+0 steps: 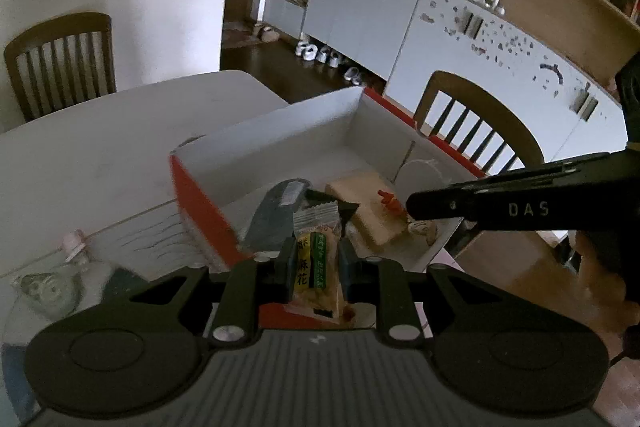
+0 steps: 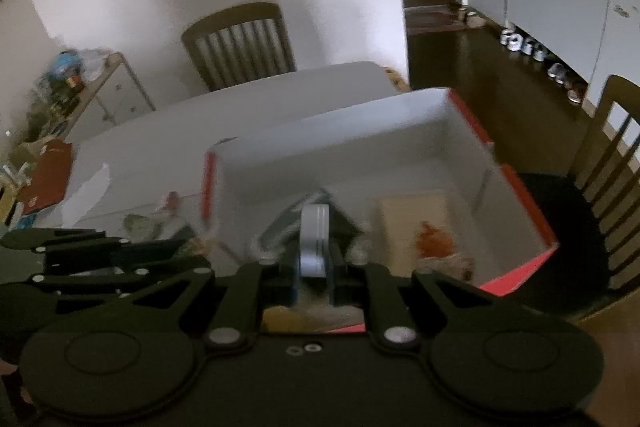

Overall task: Organize objects
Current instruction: 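Carry the snack bar and silver cylinder over the shoebox with both grippers, then lower the snack bar and silver cylinder into the shoebox and open both grippers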

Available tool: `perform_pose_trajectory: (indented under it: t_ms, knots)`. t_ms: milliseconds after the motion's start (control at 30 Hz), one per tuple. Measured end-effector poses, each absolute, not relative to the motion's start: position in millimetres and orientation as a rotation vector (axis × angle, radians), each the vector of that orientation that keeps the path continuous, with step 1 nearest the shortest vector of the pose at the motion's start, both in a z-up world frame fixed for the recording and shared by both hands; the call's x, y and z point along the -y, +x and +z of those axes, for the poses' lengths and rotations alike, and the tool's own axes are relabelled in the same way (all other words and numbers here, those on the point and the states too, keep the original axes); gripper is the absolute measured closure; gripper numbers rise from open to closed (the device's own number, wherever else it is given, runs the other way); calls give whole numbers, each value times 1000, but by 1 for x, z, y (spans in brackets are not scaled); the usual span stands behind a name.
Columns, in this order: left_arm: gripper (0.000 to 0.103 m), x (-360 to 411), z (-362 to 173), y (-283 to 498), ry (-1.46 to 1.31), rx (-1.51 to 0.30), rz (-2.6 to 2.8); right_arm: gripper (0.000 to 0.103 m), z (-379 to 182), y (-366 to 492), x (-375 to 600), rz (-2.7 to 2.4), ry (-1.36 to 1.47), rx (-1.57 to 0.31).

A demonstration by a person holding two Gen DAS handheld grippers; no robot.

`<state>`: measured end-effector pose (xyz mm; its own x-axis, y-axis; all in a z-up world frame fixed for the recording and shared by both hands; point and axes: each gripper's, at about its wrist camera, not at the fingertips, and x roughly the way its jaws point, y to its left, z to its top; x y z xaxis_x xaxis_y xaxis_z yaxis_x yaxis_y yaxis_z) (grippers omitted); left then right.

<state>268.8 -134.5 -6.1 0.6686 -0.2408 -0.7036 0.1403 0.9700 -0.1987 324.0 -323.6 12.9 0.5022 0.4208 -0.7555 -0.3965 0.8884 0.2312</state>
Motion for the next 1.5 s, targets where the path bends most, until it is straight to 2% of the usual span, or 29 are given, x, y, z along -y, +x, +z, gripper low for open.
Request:
perform_pose_trajectory:
  t_ms: [367, 1033, 1500]
  knots:
    - [83, 174, -21, 316, -44, -865, -214, 91, -15, 364, 358, 420, 12, -945]
    - [83, 202, -57, 428, 58, -972, -208, 91, -59, 384, 331, 495, -98, -1028]
    - [82, 204, -84, 454, 51, -1066, -214, 91, -73, 396, 343, 487, -57, -1070]
